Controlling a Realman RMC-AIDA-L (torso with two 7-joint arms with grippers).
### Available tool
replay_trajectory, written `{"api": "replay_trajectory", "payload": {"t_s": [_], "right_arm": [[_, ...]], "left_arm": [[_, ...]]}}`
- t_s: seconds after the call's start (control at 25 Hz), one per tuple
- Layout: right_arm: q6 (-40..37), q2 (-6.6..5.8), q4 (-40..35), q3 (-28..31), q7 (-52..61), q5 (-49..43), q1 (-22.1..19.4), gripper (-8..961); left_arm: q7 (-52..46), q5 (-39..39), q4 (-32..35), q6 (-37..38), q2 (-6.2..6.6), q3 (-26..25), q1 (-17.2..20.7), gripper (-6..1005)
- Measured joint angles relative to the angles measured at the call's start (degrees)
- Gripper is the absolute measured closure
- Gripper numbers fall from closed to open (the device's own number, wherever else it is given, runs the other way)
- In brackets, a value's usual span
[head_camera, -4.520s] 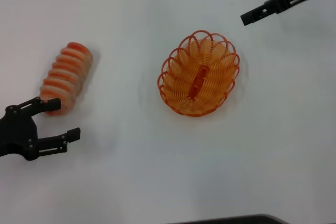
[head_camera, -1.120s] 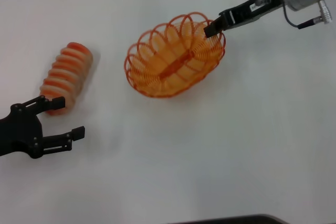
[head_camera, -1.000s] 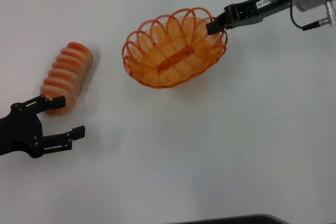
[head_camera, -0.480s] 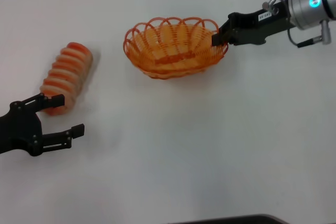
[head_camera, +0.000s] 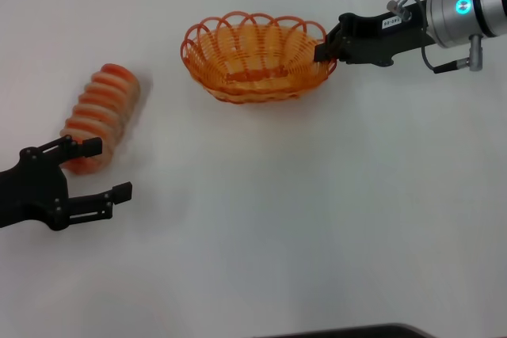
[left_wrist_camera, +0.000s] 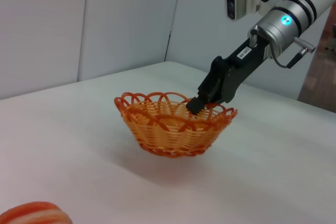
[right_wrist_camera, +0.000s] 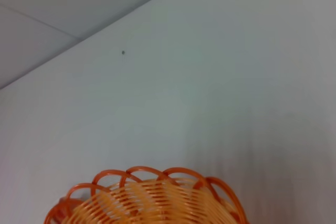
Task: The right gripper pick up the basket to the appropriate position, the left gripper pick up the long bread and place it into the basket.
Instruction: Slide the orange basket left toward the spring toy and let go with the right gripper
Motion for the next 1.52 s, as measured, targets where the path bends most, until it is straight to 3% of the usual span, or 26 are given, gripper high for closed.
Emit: {"api": "replay_trajectory", "payload": {"t_s": [1.28, 1.52], "right_arm": [[1.09, 0.14, 4.75, 0.08, -1.88, 7.17, -2.26, 711], [-0.71, -0.11, 4.86, 0.3, -1.96, 9.6, -2.9, 476]], "left_arm": [[-0.52, 0.24, 0.25, -0.08, 0.0, -0.08, 0.0, 92], [-0.57, 0.08, 0.3, 0.13, 0.0, -0.08, -0.03, 91]]}}
